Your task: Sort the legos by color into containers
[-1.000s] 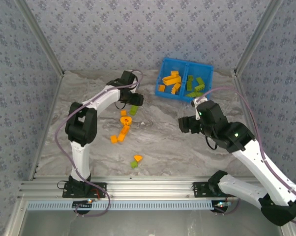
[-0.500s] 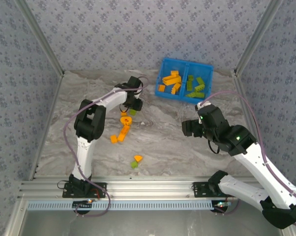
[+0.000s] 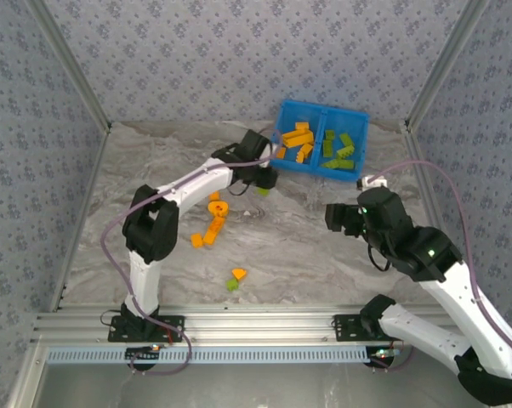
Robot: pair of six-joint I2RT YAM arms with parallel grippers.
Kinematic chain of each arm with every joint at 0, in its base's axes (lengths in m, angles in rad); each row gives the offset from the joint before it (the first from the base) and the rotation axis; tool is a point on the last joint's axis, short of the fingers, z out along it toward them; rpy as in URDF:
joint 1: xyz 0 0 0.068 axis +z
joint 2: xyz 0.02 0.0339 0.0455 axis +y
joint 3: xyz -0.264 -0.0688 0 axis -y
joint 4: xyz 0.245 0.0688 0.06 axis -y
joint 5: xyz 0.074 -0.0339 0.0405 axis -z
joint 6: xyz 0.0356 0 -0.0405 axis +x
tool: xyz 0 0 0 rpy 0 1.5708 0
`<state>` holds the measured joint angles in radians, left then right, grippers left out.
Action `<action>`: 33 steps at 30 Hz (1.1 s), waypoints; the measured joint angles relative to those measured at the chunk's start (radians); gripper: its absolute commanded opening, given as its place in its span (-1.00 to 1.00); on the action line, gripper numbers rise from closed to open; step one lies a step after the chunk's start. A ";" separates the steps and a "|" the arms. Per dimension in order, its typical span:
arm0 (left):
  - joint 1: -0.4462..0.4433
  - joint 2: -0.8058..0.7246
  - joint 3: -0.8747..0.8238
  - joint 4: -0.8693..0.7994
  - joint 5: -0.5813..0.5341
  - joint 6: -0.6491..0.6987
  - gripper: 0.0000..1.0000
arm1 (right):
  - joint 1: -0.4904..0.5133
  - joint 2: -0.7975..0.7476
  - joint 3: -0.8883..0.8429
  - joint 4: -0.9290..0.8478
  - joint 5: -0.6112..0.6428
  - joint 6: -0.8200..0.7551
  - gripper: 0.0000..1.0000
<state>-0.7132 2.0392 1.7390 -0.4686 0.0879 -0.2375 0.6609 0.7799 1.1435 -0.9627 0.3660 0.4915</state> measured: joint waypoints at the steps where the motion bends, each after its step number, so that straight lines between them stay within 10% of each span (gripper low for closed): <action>1: -0.031 0.003 0.036 0.030 0.002 0.001 -0.47 | 0.000 -0.019 0.000 -0.001 0.014 0.015 0.79; 18: -0.091 0.668 0.856 0.294 0.019 0.140 -0.60 | 0.000 -0.206 -0.068 -0.053 0.011 0.098 0.79; 26: -0.126 0.736 0.910 0.455 -0.076 0.246 -0.28 | 0.000 -0.237 -0.114 -0.069 0.001 0.104 0.81; 33: -0.137 0.789 1.025 0.504 -0.151 0.305 0.44 | 0.000 -0.241 -0.140 -0.071 -0.008 0.109 0.82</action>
<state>-0.8501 2.8277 2.7640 0.0353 -0.0628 0.0673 0.6609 0.5388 1.0035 -1.0340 0.3584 0.6003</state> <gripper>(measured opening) 0.672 0.906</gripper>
